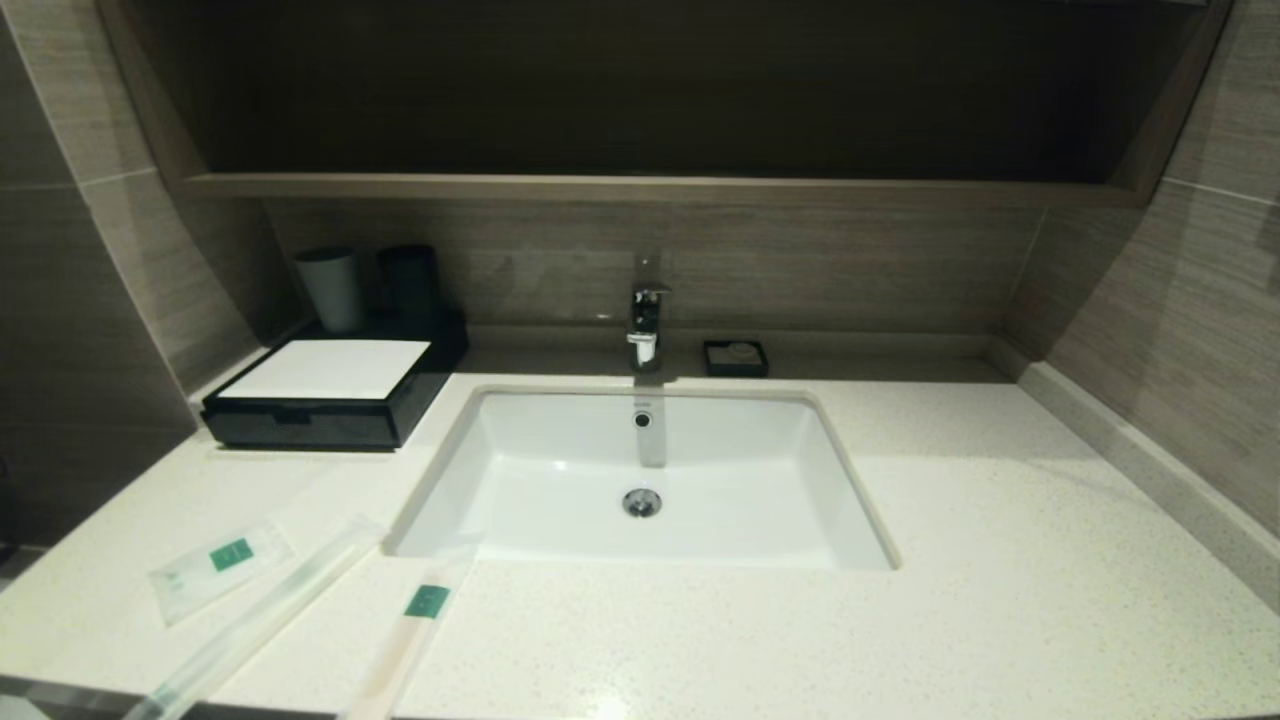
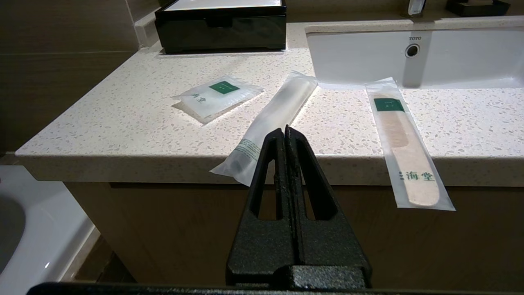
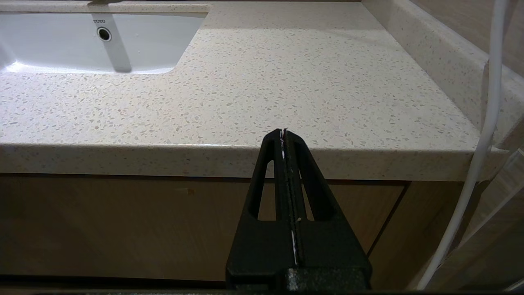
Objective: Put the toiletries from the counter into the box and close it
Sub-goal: Open the drawer
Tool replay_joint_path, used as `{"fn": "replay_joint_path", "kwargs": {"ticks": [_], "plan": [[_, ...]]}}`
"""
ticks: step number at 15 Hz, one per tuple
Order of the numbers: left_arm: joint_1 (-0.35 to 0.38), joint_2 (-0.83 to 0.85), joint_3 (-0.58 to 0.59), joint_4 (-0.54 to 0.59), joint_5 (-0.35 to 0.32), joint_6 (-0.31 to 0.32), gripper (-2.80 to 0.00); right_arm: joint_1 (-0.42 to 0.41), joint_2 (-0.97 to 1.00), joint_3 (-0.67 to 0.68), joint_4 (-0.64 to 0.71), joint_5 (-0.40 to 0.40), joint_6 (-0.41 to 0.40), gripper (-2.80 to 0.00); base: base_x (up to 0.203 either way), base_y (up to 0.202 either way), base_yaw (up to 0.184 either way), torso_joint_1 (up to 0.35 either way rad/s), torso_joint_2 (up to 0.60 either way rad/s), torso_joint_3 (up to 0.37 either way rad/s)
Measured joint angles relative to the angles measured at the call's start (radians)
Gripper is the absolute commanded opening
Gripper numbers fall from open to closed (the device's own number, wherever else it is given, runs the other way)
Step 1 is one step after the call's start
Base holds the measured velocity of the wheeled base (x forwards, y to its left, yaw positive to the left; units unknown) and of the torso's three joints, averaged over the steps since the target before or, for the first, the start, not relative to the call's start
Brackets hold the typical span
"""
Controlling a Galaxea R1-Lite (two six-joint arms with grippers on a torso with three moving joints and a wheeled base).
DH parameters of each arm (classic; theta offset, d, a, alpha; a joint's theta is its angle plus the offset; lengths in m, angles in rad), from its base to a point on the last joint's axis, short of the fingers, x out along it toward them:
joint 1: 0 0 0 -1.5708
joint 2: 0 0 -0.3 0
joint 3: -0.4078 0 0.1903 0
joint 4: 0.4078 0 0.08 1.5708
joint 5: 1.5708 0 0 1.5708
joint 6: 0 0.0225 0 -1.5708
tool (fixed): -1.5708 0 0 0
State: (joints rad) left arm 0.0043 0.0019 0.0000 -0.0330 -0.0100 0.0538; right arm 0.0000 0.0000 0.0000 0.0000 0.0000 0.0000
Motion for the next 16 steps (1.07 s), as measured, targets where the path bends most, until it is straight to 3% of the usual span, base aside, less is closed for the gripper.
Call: {"fn": "replay_joint_path", "kwargs": {"ticks": [16], "plan": [[-0.001, 0.000, -0.028, 0.005, -0.003, 0.023, -2.80, 0.000, 0.000, 0.000, 0.000, 0.000, 0.000, -2.80, 0.000, 0.000, 0.000, 0.000, 0.00, 0.000]]}}
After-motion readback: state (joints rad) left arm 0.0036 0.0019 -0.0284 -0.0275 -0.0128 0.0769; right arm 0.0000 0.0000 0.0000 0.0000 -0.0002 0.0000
